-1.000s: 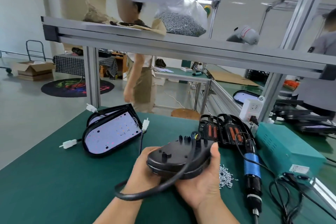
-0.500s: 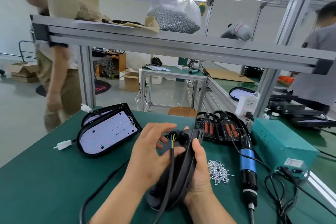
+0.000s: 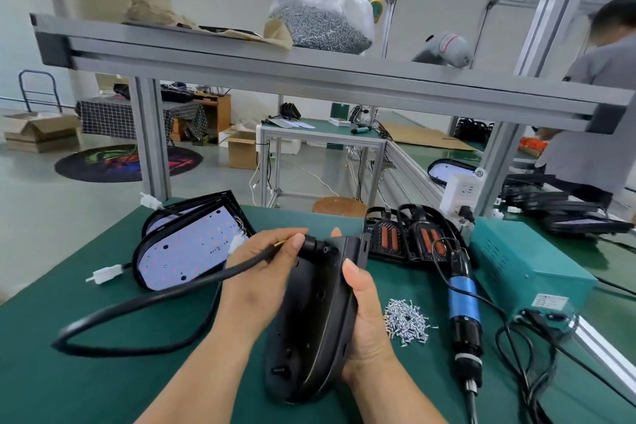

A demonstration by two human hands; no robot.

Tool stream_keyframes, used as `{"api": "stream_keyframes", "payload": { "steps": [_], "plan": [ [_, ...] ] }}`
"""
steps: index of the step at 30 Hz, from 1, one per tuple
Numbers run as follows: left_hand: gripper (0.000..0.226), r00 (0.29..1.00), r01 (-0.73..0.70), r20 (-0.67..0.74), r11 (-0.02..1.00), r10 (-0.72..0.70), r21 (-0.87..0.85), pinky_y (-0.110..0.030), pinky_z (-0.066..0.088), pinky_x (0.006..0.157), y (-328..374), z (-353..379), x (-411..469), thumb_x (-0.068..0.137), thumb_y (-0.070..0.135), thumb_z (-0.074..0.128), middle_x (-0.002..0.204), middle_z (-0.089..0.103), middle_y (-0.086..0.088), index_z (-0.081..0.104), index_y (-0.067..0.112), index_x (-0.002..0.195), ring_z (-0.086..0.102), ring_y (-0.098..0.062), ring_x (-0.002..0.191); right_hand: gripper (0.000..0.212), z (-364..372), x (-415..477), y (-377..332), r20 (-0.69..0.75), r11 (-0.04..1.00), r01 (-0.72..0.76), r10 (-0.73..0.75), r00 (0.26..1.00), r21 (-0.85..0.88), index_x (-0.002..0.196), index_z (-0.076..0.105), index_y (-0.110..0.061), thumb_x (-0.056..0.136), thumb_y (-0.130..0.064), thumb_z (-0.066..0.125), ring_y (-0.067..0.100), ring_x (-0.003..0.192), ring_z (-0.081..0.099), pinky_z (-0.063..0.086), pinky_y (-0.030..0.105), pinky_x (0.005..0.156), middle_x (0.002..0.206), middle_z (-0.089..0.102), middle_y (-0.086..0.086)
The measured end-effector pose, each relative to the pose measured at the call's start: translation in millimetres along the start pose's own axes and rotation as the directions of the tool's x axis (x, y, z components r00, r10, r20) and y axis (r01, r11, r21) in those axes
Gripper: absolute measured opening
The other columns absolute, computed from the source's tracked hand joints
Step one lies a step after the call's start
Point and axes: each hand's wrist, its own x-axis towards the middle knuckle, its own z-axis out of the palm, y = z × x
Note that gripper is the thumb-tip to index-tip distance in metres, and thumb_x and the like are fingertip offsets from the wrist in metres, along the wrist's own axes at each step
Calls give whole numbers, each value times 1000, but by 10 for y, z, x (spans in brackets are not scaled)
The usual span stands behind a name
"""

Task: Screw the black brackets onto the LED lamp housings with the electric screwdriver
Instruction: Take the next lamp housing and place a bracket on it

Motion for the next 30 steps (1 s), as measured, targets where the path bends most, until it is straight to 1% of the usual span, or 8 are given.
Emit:
{"api": "stream_keyframes", "payload": {
  "steps": [3, 7, 10, 13, 17, 25, 28, 30],
  "plan": [
    [16, 999, -16, 48, 999, 18, -38, -13, 50, 72, 43, -29, 23, 76, 34, 67, 80, 74, 9, 78, 44, 81, 62, 0, 70, 49, 24, 9, 13, -11, 1000, -11, 11, 1000, -1, 126, 66, -41, 76, -40, 64, 26, 104, 65, 49, 45, 97, 123, 70, 10],
    [13, 996, 45, 80, 997, -40, -58, -16, 54, 73, 77, -66, 57, 72, 38, 69, 81, 76, 5, 80, 38, 79, 66, -3, 74, 72, 63, -13, 22, -20, 998, -35, 33, 999, -56, 128, 66, -14, 63, -45, 73, 29, 99, 67, 55, 37, 83, 115, 70, 17],
    [13, 994, 83, 68, 996, -81, -28, -15, 53, 66, 87, -84, 75, 70, 44, 69, 79, 75, 6, 79, 38, 77, 67, -2, 69, 42, 120, -23, 25, 16, 999, 4, -3, 1000, -40, 106, 78, -26, 67, -39, 71, 24, 92, 69, 56, 35, 79, 108, 72, 14],
    [12, 991, 129, 24, 992, -129, 9, -14, 51, 59, 80, -88, 106, 80, 37, 72, 68, 70, 7, 77, 31, 70, 65, -3, 59, 36, 141, -22, 45, -24, 999, 21, -22, 999, -44, 108, 76, -32, 74, -35, 68, 24, 98, 65, 51, 39, 84, 114, 70, 13],
    [29, 979, 202, -12, 979, -202, -12, -14, 50, 52, 86, -93, 136, 87, 26, 73, 56, 64, 6, 71, 20, 59, 61, -4, 51, 60, 179, -33, 42, -30, 996, 26, -29, 999, -84, 140, 54, -25, 80, -31, 61, 26, 109, 63, 52, 39, 90, 130, 64, 18],
    [31, 911, 407, -7, 901, -412, -149, -14, 45, 39, 95, -68, 189, 92, 21, 68, 45, 56, 6, 56, 11, 65, 53, -2, 38, 77, 196, -13, 48, -15, 989, 42, -44, 999, -141, 140, 55, -21, 68, -40, 77, 31, 116, 62, 50, 39, 98, 130, 63, 22],
    [30, 891, 447, -14, 883, -453, -142, -15, 42, 36, 108, -79, 199, 94, 22, 66, 42, 52, 5, 55, 12, 68, 50, -3, 35, 111, 225, -22, 49, -22, 981, 38, -44, 999, -192, 139, 52, -2, 49, -54, 91, 30, 111, 65, 55, 34, 90, 129, 63, 26],
    [34, 911, 405, -33, 908, -411, -110, -15, 42, 37, 115, -83, 191, 95, 22, 64, 44, 51, 5, 51, 12, 65, 49, -3, 36, 116, 234, -20, 58, -22, 982, 38, -43, 999, -185, 141, 48, 1, 48, -56, 90, 30, 110, 65, 55, 35, 90, 129, 62, 27]
  ]
}}
